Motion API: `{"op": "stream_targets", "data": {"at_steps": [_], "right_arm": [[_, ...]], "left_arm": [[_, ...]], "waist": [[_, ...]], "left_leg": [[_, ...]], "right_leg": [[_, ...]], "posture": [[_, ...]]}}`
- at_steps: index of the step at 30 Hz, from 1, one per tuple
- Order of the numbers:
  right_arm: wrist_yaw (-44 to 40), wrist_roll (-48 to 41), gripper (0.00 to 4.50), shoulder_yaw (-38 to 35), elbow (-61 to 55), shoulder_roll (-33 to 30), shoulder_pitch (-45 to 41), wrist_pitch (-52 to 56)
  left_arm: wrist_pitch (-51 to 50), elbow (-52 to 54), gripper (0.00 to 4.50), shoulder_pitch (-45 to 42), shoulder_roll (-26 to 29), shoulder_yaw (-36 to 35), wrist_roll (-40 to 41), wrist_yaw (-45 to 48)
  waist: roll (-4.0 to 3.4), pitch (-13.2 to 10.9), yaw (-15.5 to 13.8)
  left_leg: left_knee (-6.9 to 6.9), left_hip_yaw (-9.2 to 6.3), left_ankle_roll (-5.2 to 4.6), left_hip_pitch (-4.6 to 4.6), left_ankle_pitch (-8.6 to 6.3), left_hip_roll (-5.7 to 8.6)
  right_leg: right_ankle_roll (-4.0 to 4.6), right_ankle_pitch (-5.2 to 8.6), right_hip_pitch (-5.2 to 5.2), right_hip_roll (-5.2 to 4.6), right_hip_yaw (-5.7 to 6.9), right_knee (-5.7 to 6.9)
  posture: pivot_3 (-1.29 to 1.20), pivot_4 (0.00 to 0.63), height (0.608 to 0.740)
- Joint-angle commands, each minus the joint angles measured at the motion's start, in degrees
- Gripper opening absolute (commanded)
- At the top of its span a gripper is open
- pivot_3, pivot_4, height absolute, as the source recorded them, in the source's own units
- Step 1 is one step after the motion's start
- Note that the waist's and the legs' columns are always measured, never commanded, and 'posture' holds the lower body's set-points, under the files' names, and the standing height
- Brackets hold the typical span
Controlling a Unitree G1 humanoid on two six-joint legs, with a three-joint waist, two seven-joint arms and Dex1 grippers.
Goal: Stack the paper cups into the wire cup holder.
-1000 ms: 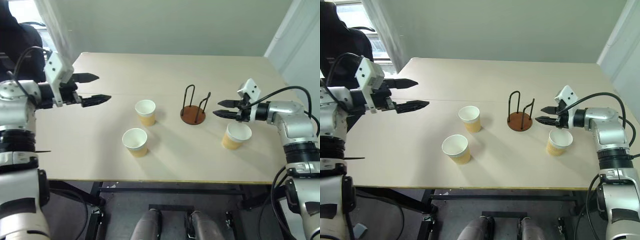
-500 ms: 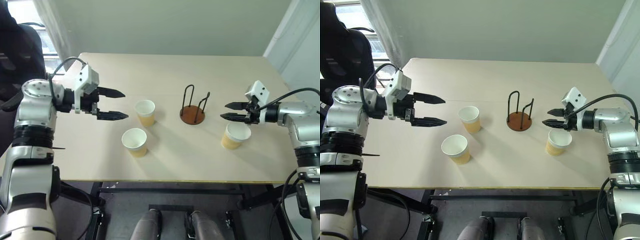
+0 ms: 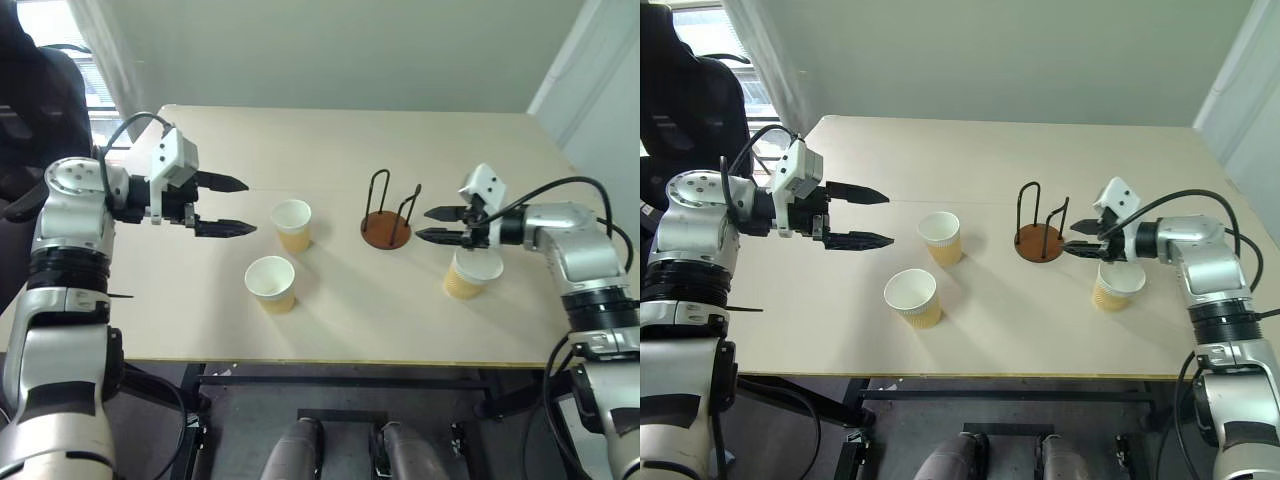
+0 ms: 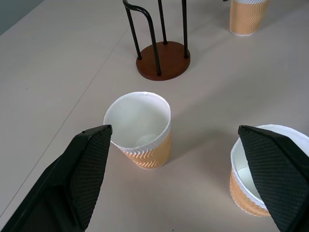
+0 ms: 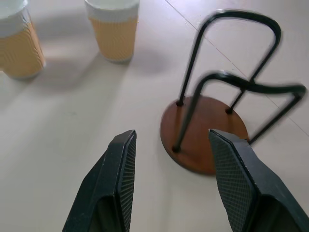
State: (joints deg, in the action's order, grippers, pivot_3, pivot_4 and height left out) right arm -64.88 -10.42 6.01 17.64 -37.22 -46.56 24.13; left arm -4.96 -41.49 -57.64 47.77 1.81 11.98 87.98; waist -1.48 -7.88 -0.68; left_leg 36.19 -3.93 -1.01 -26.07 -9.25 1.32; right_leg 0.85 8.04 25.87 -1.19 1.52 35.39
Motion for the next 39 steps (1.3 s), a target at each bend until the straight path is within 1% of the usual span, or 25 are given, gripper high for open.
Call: {"op": "stream_targets", "data": {"at_steps": [1,9,18,21,26,29,39], "right_arm": [[1.6,1.0,2.33,0.4,0.0,1.1,-2.6,-1.4],[0.4,1.7,2.33,1.9,1.2,3.2,-4.0,-3.1],[0.7,6.3,2.33,4.3,6.4,3.0,-5.5,-8.3],[2.0,7.7,2.33,4.3,8.6,3.5,-6.4,-9.9],[4.6,8.5,2.33,3.7,10.6,5.6,-7.8,-10.2],[6.2,8.6,2.33,2.9,13.0,6.6,-10.3,-9.9],[6.3,8.5,2.33,3.4,14.4,7.0,-11.9,-7.2]], "left_arm": [[0.7,1.3,4.47,-1.3,1.4,-2.0,0.4,-0.7],[-1.5,5.7,4.47,0.2,2.8,-3.5,1.9,-1.4],[-3.8,10.6,4.47,2.9,4.2,-4.4,2.8,-2.3],[-4.1,11.2,4.47,3.2,4.7,-4.5,2.7,-2.6],[-4.5,12.0,4.47,3.6,4.8,-4.7,2.7,-2.8],[-4.5,11.9,4.47,3.6,4.7,-4.6,2.5,-2.8],[-4.5,11.5,4.47,3.3,4.8,-4.3,2.3,-2.5]], "waist": [[0.0,0.0,0.0],[0.0,0.0,-0.1],[0.0,0.0,0.0],[0.0,0.0,0.0],[0.0,0.0,0.1],[0.0,0.0,0.1],[0.0,0.0,0.0]], "left_leg": [[0.0,-0.01,0.0,0.0,0.0,0.0],[0.0,-0.01,0.01,-0.06,-0.01,0.01],[0.0,-0.01,0.05,-0.02,-0.01,0.0],[0.0,-0.01,0.05,-0.02,-0.01,0.0],[0.0,-0.01,0.09,0.02,-0.03,-0.02],[0.0,-0.01,0.09,0.0,-0.03,-0.01],[-0.01,-0.02,0.15,-0.06,-0.09,-0.01]], "right_leg": [[0.0,0.0,0.0,0.0,0.0,0.02],[0.0,0.0,0.01,0.0,0.0,-0.05],[0.03,-0.01,0.03,0.0,0.0,0.03],[0.05,-0.02,0.03,0.0,0.0,0.01],[0.09,-0.04,0.06,0.0,0.0,0.06],[0.1,-0.03,0.07,0.0,0.0,0.06],[0.14,-0.03,0.11,-0.01,0.0,0.01]], "posture": [[0.0,0.15,0.74],[0.0,0.15,0.74],[0.0,0.15,0.74],[0.0,0.15,0.74],[0.0,0.15,0.74],[0.0,0.15,0.74],[0.0,0.15,0.74]]}}
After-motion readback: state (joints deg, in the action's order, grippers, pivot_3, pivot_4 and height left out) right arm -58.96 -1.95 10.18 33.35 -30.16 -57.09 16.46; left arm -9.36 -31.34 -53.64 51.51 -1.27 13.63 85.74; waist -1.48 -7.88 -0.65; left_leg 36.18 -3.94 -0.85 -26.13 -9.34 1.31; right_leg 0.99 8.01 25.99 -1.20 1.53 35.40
